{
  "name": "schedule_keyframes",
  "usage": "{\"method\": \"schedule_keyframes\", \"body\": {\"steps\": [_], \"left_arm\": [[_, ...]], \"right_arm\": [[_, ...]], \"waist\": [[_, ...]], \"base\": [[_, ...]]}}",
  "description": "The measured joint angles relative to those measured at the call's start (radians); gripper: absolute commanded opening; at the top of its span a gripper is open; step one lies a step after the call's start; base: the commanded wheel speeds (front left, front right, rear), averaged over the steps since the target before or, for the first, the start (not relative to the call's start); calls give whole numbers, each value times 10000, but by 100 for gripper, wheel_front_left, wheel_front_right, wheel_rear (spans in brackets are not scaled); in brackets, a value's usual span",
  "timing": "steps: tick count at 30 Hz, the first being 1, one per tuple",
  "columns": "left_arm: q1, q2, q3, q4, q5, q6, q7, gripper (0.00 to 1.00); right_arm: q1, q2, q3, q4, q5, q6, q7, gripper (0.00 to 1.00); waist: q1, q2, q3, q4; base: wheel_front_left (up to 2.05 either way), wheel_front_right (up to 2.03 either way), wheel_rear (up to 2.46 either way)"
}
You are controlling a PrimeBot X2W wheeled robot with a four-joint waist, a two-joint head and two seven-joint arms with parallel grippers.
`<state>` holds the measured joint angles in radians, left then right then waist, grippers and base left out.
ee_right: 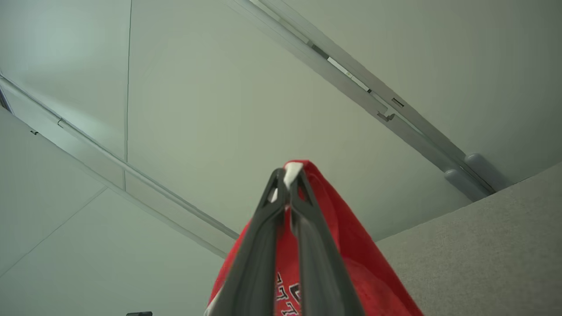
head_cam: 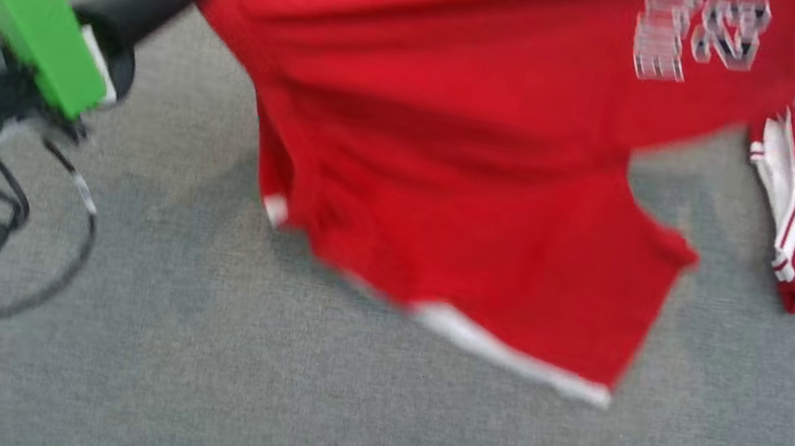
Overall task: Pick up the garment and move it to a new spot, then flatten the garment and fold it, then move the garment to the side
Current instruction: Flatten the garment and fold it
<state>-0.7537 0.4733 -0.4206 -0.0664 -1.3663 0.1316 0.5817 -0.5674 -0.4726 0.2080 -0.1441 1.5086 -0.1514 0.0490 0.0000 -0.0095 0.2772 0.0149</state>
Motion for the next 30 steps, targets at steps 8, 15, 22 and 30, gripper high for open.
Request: {"method": "schedule_keyframes", "body": {"steps": [8,15,22,30], "left_arm": [[-3642,-978,-10,288,3204,-121,-2326,0],[-2100,-894,-506,715,4103,-897,-3889,0],[1019,-1055,-669,2199,3975,-1409,-5269,0],[2065,-1668,-288,2907,3076,-2057,-6577,0]], "right_arm": [[-4427,665,-113,945,-1526,186,-711,0],[-2363,1620,1147,1273,-1592,186,-688,0],[934,2130,1421,2019,-1352,280,-1290,0],[2168,2029,1429,2061,-1260,945,-1588,0]], "waist": [[0,0,1055,112],[0,0,1988,16],[0,0,2393,-319],[0,0,1927,-541]], "base": [[0,0,0],[0,0,0],[0,0,0],[0,0,0]]}}
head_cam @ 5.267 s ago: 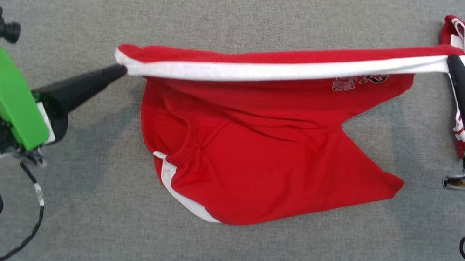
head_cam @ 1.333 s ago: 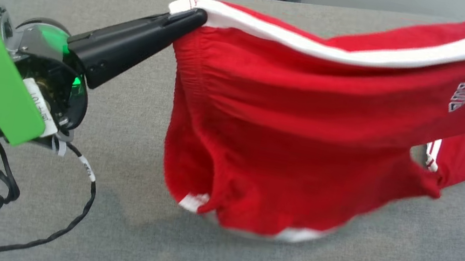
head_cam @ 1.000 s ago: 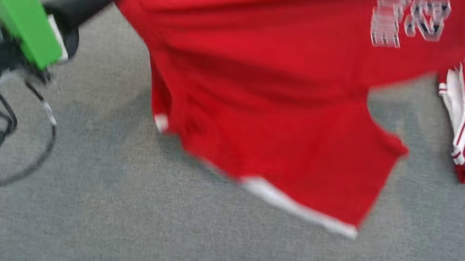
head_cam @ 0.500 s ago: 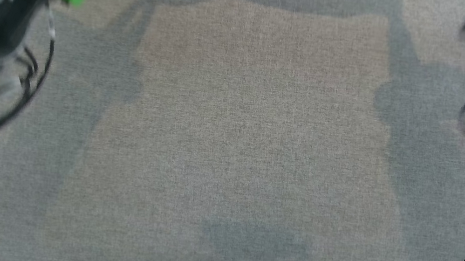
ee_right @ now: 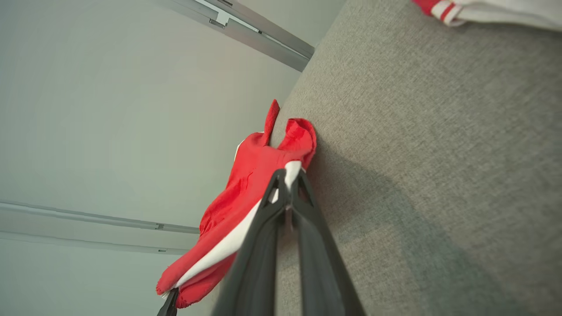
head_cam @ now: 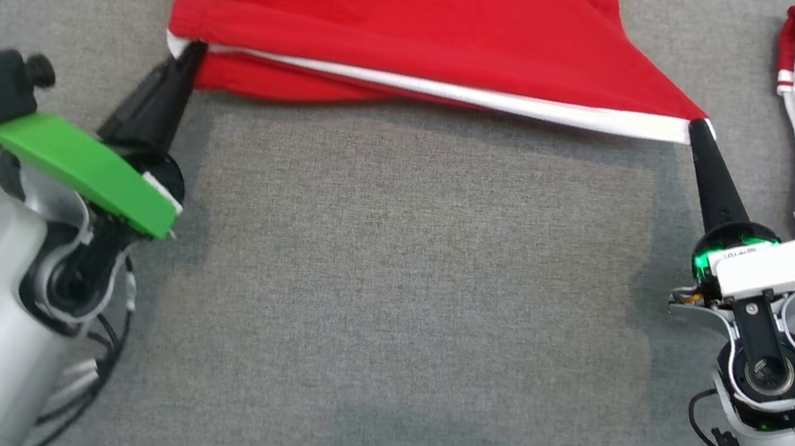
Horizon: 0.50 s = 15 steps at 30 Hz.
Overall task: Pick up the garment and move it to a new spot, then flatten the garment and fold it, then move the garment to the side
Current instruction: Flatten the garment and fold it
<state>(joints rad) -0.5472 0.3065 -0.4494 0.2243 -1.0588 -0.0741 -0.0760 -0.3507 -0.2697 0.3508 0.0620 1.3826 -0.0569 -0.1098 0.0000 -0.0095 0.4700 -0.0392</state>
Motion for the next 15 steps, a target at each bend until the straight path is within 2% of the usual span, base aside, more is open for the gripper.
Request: {"method": "schedule_keyframes", "body": {"steps": [4,8,11,15], "left_arm": [[765,-345,-107,-188,-481,-222,-238,0],[1744,-717,-658,-627,-706,-301,-410,0],[2385,-694,-1363,-750,-263,-359,-527,0],[3207,-679,-1586,-800,-130,-359,-867,0]], "right_arm": [[256,-408,65,88,-199,173,-56,0],[810,-863,-61,148,-366,205,-196,0],[1454,-1185,-184,140,-387,203,-249,0],[2435,-1419,-71,6,-510,186,-274,0]], "waist": [[0,0,-402,-50],[0,0,-856,-64],[0,0,-1194,1],[0,0,-1592,217]], "base": [[0,0,0],[0,0,0],[0,0,0],[0,0,0]]}}
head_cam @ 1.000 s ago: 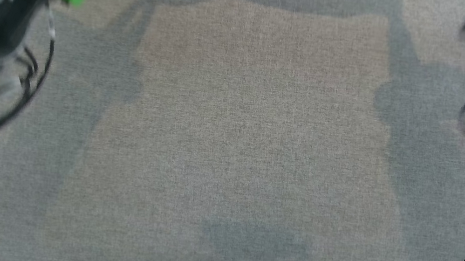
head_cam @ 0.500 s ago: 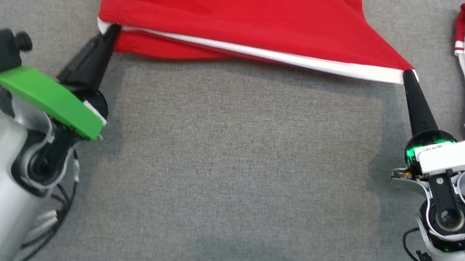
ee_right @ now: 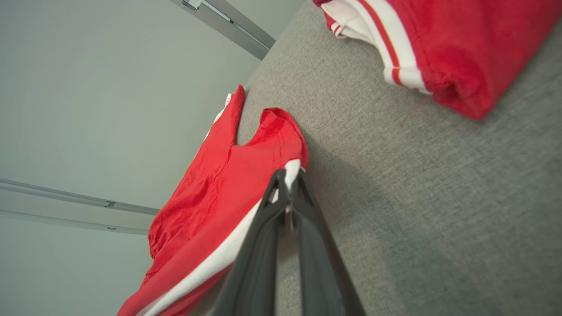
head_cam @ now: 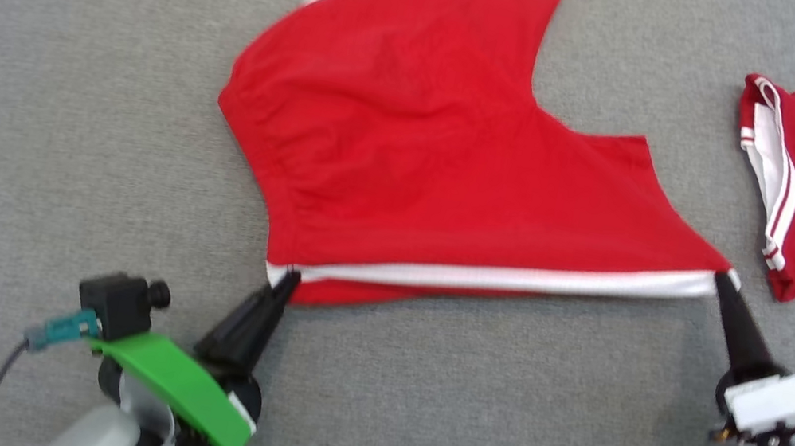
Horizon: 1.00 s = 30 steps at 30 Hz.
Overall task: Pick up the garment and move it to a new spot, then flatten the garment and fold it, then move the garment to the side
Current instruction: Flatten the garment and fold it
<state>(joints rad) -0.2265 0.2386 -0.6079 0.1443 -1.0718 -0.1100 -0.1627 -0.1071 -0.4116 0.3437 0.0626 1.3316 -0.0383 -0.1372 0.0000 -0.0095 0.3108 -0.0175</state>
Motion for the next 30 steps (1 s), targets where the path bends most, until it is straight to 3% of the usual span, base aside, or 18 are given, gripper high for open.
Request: {"method": "schedule_keyframes", "body": {"steps": [11,21,24,25,26,27,28,29,30], "left_arm": [[2333,-31,-203,-263,-184,2,-552,0],[2402,-389,-575,418,-102,-54,-671,0],[2352,-403,-571,527,-84,-121,-671,0],[2323,-399,-550,606,-75,-121,-673,4],[2273,-395,-548,702,-67,-121,-673,22],[2221,-395,-581,763,-58,-121,-673,30],[2139,-401,-681,848,-19,-121,-673,37],[2112,-401,-696,920,-19,-121,-673,67],[2088,-399,-706,1003,-19,-121,-673,85]], "right_arm": [[2369,-81,161,-984,113,-92,-211,0],[2709,-1168,928,81,-1425,-435,-113,0],[2592,-1214,1214,309,-1822,-439,-79,0],[2509,-1174,1294,372,-1912,-441,-73,0],[2400,-1104,1317,453,-1985,-441,-86,8],[2295,-1028,1315,525,-2021,-454,-130,13],[2080,-968,1429,642,-2320,-522,-132,24],[1970,-905,1436,711,-2351,-531,-182,42],[1870,-846,1457,761,-2366,-531,-209,44]], "waist": [[0,0,-768,752],[0,0,-1042,954],[0,0,-1016,921],[0,0,-1005,896],[0,0,-995,870],[0,0,-986,847],[0,0,-963,832],[0,0,-957,825],[0,0,-950,819]], "base": [[0,0,0],[0,0,0],[0,0,0],[0,0,0],[0,0,0],[0,0,0],[0,0,0],[0,0,0],[0,0,0]]}}
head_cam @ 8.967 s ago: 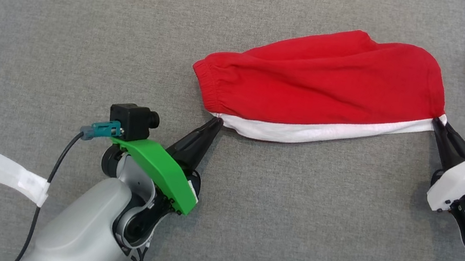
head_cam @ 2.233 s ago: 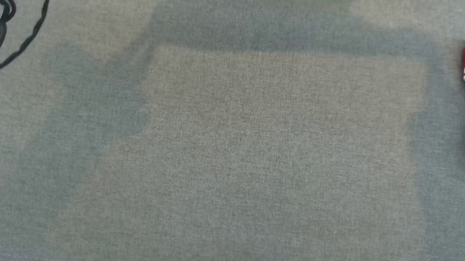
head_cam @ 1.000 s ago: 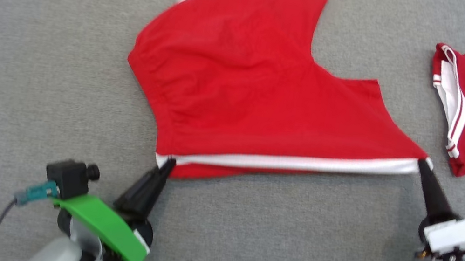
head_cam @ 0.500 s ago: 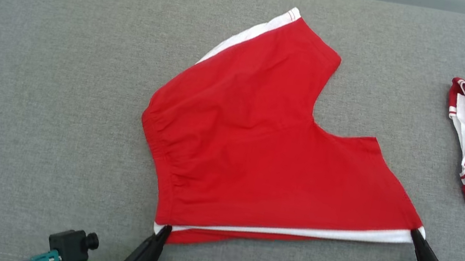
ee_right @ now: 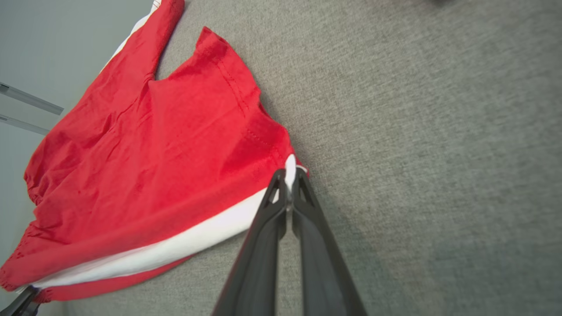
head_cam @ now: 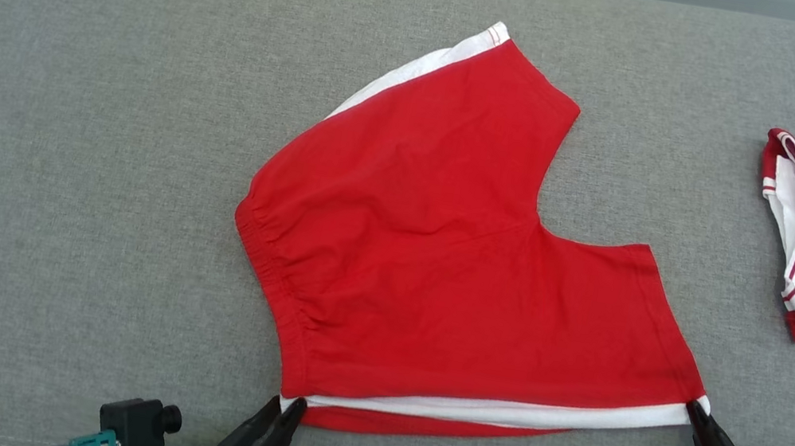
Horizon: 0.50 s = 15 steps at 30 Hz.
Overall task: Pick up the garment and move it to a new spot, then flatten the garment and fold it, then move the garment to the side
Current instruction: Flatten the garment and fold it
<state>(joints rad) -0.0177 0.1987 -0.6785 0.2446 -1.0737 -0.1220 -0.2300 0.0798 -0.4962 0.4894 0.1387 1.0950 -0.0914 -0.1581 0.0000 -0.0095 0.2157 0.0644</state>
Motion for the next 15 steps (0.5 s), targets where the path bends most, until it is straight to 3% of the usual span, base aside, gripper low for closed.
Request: {"method": "schedule_keyframes", "body": {"steps": [1,3,4,15], "left_arm": [[-9,2,-13,46,0,0,0,100],[-16,-10,-71,132,-8,-2,0,100],[-15,-15,-104,184,-8,-2,0,100],[1,73,-320,357,-194,-8,115,100]], "right_arm": [[-107,54,38,42,-38,0,0,49],[-316,221,73,190,-75,0,-35,89],[-397,282,105,257,-117,2,-58,100],[-513,462,140,688,-476,0,-403,100]], "waist": [[0,0,5,-7],[0,0,-5,-21],[0,0,-19,-30],[0,0,-253,-6]], "base": [[0,0,0],[0,0,0],[0,0,0],[0,0,0]]}}
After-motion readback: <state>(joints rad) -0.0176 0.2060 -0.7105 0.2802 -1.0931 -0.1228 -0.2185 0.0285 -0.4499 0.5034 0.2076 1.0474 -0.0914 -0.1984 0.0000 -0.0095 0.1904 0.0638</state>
